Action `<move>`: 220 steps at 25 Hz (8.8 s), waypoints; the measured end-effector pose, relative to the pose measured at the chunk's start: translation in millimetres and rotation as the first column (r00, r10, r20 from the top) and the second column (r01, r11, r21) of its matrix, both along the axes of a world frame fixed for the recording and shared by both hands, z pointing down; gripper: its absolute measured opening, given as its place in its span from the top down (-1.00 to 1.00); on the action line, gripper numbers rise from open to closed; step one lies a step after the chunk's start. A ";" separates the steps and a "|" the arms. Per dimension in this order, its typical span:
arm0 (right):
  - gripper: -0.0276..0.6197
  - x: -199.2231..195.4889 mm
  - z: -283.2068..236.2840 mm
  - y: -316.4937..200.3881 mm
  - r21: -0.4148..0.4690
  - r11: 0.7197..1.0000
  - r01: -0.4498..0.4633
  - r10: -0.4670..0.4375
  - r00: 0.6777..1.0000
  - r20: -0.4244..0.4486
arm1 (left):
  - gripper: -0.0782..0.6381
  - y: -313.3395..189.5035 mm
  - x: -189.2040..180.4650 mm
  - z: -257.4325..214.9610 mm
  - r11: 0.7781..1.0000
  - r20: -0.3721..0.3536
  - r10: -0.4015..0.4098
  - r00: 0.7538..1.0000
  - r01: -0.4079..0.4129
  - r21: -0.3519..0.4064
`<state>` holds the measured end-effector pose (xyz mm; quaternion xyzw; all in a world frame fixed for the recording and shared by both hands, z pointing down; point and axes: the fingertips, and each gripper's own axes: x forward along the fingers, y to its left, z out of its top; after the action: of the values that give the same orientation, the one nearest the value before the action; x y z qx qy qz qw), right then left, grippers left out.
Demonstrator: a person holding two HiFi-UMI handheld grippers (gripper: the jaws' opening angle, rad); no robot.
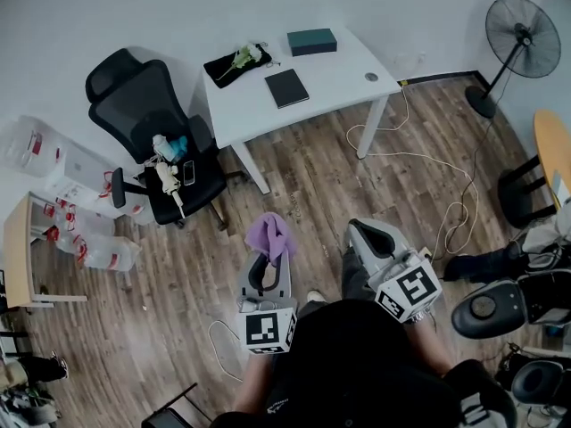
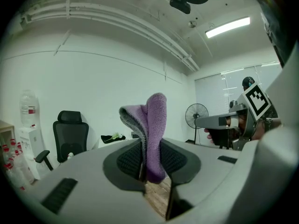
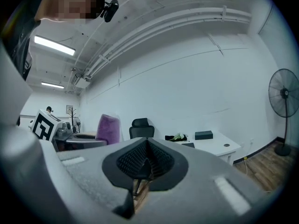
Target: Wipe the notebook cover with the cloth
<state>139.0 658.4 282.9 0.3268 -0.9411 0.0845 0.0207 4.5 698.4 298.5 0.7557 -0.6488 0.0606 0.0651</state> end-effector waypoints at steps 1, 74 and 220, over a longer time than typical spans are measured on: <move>0.90 2.0 3.0 -5.8 -0.008 1.000 0.000 0.000 1.000 0.005 | 0.53 -4.9 1.6 1.0 1.000 0.001 -0.001 1.000 0.001 0.000; 0.90 57.9 38.7 -524.2 -0.103 0.994 0.029 -0.034 0.998 -0.050 | 0.53 -540.0 57.1 33.8 0.996 -0.040 0.006 0.999 -0.009 -0.089; 0.90 -145.1 153.9 -793.5 -0.320 0.940 0.116 -0.212 0.935 -0.284 | 0.53 -834.0 -160.4 355.1 0.664 -0.090 -0.156 0.984 0.037 -0.747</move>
<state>-6.1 -135.0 436.7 0.2487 -0.9263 0.1700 0.2264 -155.9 -135.6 653.7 0.6306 -0.6007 0.2600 0.4170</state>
